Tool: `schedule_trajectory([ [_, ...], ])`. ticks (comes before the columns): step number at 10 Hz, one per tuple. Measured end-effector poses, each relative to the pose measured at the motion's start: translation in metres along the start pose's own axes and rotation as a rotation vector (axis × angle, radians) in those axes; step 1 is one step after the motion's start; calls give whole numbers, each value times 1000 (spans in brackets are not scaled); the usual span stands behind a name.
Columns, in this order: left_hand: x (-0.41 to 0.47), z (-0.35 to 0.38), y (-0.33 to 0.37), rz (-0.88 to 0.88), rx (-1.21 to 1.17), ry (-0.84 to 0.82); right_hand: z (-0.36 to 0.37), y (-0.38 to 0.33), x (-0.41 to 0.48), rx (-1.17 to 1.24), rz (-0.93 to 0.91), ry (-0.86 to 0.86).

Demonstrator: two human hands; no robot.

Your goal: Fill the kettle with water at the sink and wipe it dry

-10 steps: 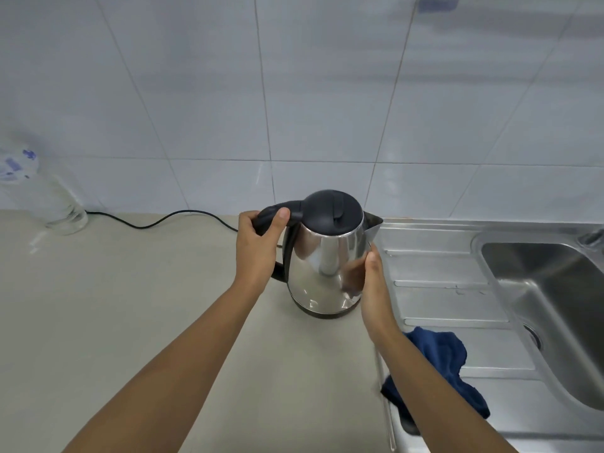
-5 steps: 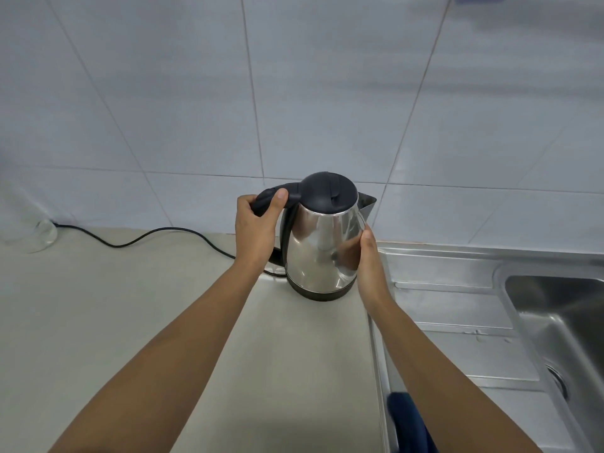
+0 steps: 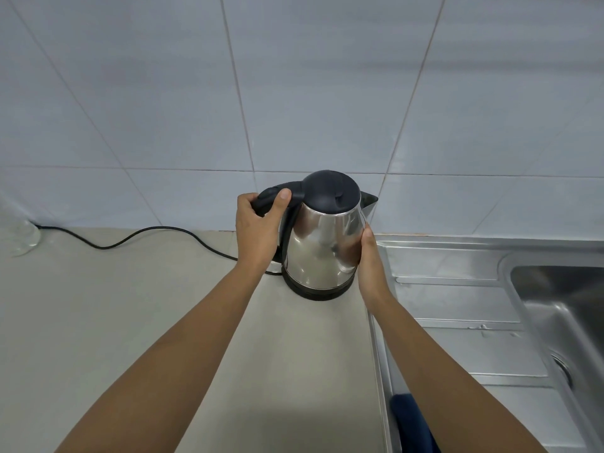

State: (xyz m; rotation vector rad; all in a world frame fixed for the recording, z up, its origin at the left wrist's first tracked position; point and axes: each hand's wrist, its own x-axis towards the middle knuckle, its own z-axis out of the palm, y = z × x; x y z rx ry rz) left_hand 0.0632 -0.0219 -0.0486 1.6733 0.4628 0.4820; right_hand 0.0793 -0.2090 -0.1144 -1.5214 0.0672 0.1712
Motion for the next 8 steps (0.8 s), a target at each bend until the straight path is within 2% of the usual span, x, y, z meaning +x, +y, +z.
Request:
schedule_trajectory([
  [3, -7, -3, 3, 43, 64, -3, -2, -8, -10, -45, 9, -52],
  [4, -7, -7, 9, 44, 216, -5, -6, -8, -17, -99, 57, -13],
  [5, -12, -16, 17, 52, 478, -14, -11, -11, -31, -241, 23, -27],
  [6, -29, -29, 21, 70, 695, -96, -16, -20, -49, -444, -20, -45],
  [8, -77, -55, 27, 201, 977, -244, -21, -42, -84, -912, -181, -105],
])
